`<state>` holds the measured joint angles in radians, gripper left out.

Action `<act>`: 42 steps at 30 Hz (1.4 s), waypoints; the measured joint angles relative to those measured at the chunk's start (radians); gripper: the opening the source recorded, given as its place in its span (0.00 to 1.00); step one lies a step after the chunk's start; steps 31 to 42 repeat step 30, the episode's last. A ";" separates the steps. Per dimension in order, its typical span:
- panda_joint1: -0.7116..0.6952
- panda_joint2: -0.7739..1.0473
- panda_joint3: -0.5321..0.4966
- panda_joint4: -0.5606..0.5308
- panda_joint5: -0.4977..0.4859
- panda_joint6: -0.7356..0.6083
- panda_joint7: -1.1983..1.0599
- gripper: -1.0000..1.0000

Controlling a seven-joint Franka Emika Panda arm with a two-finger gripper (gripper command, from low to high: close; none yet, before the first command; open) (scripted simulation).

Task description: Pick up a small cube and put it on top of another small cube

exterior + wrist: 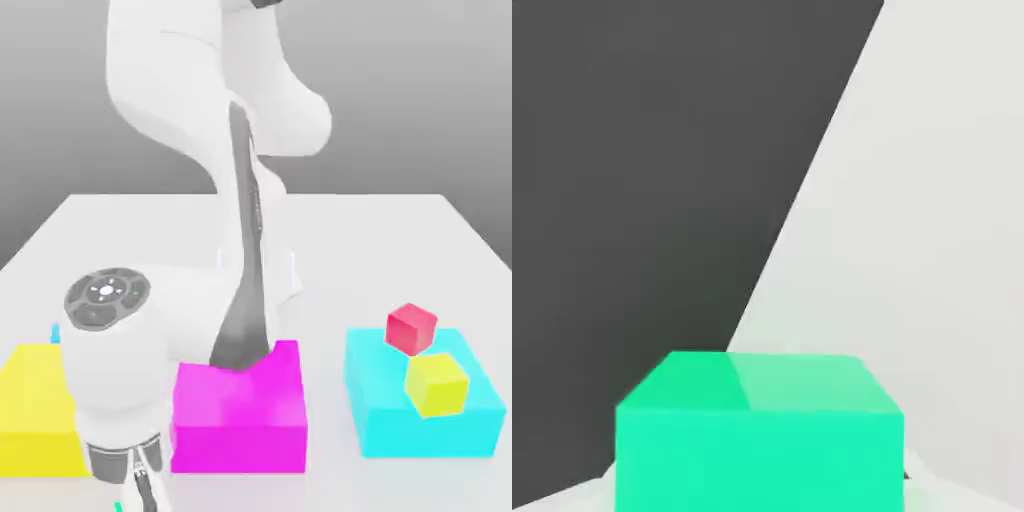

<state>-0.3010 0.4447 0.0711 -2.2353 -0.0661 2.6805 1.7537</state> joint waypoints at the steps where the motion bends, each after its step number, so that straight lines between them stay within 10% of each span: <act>1: -0.002 -0.030 0.005 -0.004 0.003 -0.025 -0.006 0.00; 16: -0.323 -0.467 -0.337 -0.419 -0.097 0.003 0.411 0.00; 27: -0.366 -0.385 -0.360 -0.588 0.140 0.201 0.442 0.00; 28: -0.371 -0.362 -0.350 -0.587 0.166 0.221 0.423 1.00; 42: -0.371 -0.362 -0.350 -0.587 0.166 0.221 0.423 1.00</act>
